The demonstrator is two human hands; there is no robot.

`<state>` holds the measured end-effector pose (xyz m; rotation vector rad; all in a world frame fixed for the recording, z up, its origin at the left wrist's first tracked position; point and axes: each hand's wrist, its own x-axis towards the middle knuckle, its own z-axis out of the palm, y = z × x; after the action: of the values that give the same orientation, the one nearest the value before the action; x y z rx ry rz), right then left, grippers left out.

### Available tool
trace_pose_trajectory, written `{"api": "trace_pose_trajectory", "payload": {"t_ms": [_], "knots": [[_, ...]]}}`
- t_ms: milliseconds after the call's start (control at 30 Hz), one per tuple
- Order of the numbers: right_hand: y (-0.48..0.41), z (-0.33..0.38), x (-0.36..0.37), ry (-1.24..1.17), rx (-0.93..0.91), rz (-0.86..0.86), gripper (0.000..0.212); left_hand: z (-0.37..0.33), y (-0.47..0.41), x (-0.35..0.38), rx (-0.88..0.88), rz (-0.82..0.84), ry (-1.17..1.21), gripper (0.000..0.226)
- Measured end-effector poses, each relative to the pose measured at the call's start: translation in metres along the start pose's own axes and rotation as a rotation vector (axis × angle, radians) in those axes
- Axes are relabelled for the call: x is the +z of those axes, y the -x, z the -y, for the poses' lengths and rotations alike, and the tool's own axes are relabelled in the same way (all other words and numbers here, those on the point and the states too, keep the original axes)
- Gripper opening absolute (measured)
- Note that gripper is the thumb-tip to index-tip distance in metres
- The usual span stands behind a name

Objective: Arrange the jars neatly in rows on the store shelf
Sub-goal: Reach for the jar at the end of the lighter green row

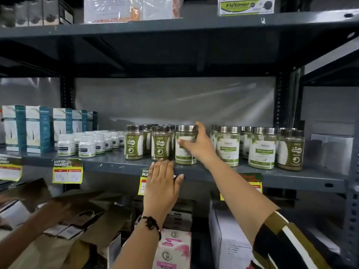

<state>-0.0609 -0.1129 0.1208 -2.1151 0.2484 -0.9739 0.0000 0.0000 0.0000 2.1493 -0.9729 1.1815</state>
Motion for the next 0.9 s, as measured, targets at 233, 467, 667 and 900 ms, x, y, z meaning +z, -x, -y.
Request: {"api": "trace_pose_trajectory", "payload": {"t_ms": [233, 467, 667, 900], "knots": [[0.018, 0.002, -0.012, 0.051, -0.065, -0.151, 0.086, -0.002, 0.0, -0.004, -0.006, 0.001, -0.02, 0.051], [0.059, -0.01, -0.109, -0.118, -0.073, -0.347, 0.08, -0.005, 0.0, -0.004, 0.012, -0.064, -0.013, 0.049], [0.085, -0.043, -0.203, 0.22, 0.033, -0.638, 0.079, -0.009, 0.0, -0.001, -0.018, -0.088, -0.002, 0.05], [0.088, -0.071, -0.232, 0.461, 0.141, -0.645, 0.08, -0.013, -0.001, -0.004, -0.037, -0.104, 0.012, 0.052]]}}
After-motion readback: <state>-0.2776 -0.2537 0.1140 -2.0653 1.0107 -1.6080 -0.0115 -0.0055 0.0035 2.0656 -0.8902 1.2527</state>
